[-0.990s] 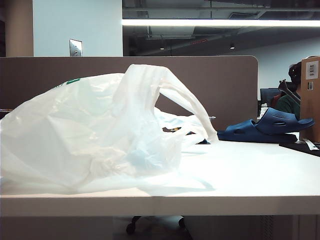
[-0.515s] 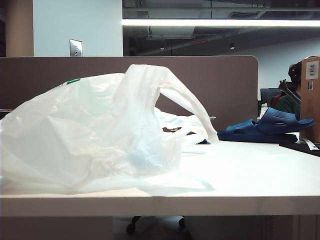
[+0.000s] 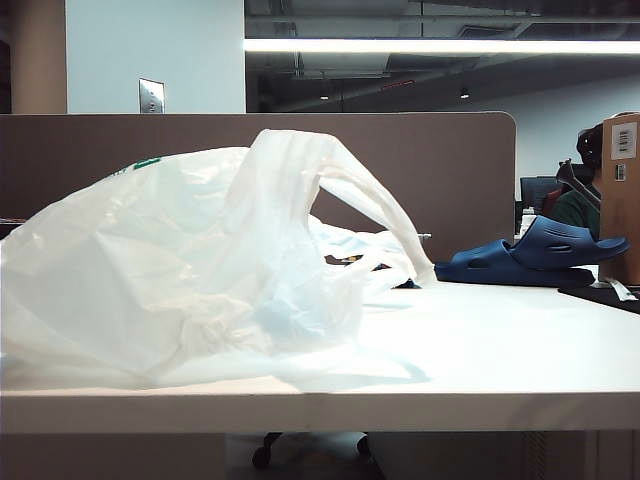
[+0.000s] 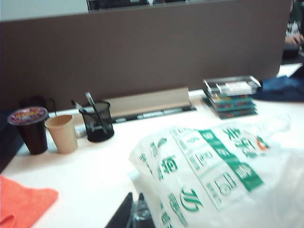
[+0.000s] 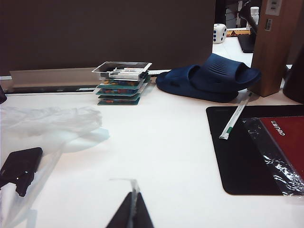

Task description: Put the power bank into the bag.

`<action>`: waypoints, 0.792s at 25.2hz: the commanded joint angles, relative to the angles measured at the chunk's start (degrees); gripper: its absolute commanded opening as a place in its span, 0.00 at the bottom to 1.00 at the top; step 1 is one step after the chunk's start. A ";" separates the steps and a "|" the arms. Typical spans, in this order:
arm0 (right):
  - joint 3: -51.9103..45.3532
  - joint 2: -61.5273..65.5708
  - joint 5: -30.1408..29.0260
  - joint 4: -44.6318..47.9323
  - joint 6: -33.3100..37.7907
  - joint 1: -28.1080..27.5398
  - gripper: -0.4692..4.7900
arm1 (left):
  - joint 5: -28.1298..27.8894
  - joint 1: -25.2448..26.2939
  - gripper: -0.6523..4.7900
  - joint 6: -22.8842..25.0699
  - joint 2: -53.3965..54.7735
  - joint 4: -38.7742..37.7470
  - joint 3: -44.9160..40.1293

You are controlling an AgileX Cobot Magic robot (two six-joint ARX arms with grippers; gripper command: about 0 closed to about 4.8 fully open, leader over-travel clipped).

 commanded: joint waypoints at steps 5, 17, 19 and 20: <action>-4.31 -0.83 0.31 6.64 0.66 0.13 0.07 | 0.09 0.07 0.11 -0.20 0.07 14.05 -7.72; -17.49 -0.83 0.28 20.41 -0.24 0.13 0.07 | 0.13 0.07 0.11 -0.17 0.07 29.77 -20.98; -20.15 -0.85 0.13 23.45 -0.24 0.13 0.07 | 0.17 0.07 0.11 -0.17 0.04 34.01 -24.02; -20.79 -0.85 0.11 24.26 -0.37 0.13 0.07 | 0.33 0.07 0.11 -0.17 0.04 35.17 -24.94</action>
